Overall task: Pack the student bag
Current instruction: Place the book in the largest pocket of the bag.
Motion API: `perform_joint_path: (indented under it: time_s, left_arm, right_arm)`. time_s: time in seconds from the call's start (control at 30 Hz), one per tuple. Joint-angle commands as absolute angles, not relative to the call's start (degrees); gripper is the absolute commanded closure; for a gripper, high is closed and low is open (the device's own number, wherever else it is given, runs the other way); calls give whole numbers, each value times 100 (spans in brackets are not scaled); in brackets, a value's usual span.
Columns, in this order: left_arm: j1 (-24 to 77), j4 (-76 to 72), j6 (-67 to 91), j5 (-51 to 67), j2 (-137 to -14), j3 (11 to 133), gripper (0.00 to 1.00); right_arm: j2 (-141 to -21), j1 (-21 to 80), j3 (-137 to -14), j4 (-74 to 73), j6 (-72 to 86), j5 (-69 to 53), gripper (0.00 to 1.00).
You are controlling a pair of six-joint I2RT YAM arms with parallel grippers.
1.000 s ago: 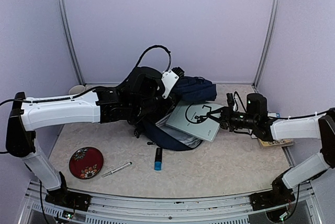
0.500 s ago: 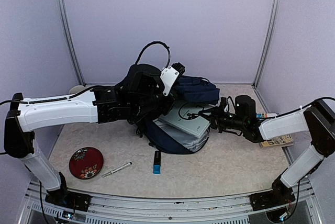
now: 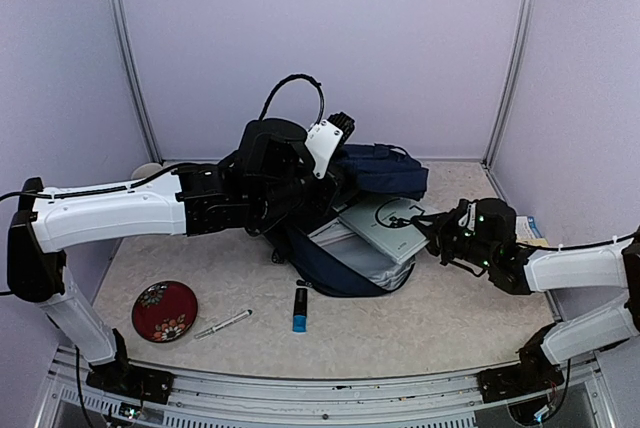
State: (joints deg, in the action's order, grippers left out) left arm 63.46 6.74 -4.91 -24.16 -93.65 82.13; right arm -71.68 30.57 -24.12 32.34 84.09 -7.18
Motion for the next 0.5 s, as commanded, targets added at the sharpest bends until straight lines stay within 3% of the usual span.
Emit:
perform_joint_path:
  time_s: [0.0,0.47]
  left_arm:
    - [6513,-532,-240,-1874,-8930,8506,100]
    - [6537,-456,-200,-1829,-9052,8572,100]
  right_arm:
    - [-7013,3029,-2697,4002,8709,-527,100]
    - [-6753,3032,-2970,3711,8649,-646,100]
